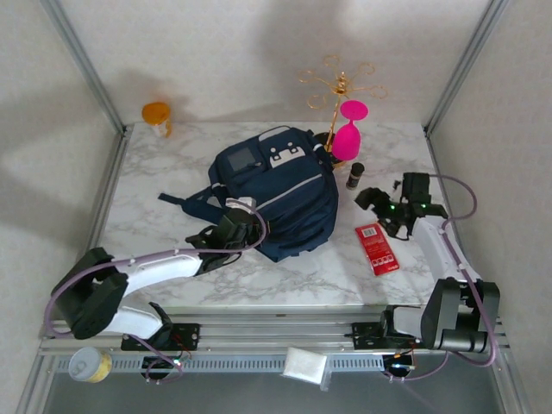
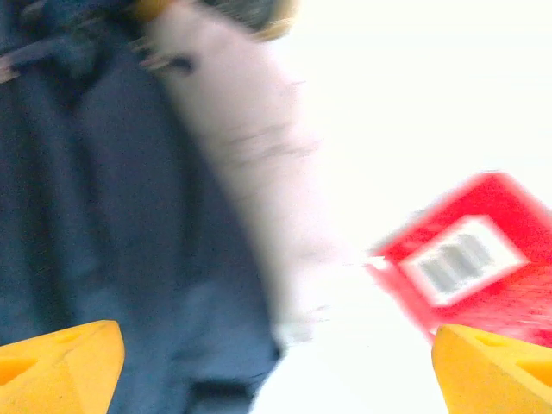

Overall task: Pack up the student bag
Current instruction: Unzip the student bag at the center of the table, then move the loose stationery to the bottom-right of the table, then pick up the loose stationery from the bottom-right of the table.

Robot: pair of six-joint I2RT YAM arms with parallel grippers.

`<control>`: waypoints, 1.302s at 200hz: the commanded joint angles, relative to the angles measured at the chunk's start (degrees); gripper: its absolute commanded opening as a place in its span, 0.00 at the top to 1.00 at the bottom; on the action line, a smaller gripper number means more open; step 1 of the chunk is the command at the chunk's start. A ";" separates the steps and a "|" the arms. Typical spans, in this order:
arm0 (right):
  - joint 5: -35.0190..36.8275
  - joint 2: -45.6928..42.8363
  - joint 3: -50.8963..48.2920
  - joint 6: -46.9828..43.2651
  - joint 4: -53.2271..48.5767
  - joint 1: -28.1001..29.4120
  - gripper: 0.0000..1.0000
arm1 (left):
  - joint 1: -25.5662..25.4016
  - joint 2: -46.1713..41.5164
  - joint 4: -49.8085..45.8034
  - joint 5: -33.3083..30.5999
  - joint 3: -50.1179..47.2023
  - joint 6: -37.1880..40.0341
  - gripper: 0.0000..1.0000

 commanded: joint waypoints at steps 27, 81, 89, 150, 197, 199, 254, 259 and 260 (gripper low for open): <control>8.10 5.19 -5.29 0.47 4.69 -6.11 0.01 | -0.49 -7.30 -7.82 3.57 0.64 -4.52 0.54; 4.55 5.94 -11.67 5.64 7.16 0.70 0.01 | -6.00 -2.76 -0.11 7.74 2.46 -16.50 0.50; 2.61 4.58 -13.03 8.45 7.77 2.30 0.01 | -6.99 -0.15 0.01 9.23 4.07 -16.91 0.50; 1.57 -4.16 -13.56 8.44 4.07 2.11 0.04 | -15.44 25.78 1.79 14.80 23.88 -20.88 0.61; 0.08 -3.33 -15.91 4.60 2.23 -0.49 0.04 | -17.87 41.50 -2.90 13.94 38.13 -24.22 0.65; 0.06 -3.36 -16.10 4.54 2.12 -0.52 0.04 | -17.87 41.81 -3.12 13.63 38.50 -24.17 0.65; -4.99 -4.66 -20.02 4.02 3.45 1.00 0.10 | -15.20 49.45 -5.52 11.08 42.16 -24.92 0.86; -5.73 -4.97 -20.21 3.99 2.97 1.15 0.12 | -15.15 49.57 -5.38 10.89 41.99 -24.89 0.87; -5.84 -5.12 -20.28 3.99 2.83 1.21 0.12 | -15.14 49.60 -5.35 10.75 41.96 -24.87 0.87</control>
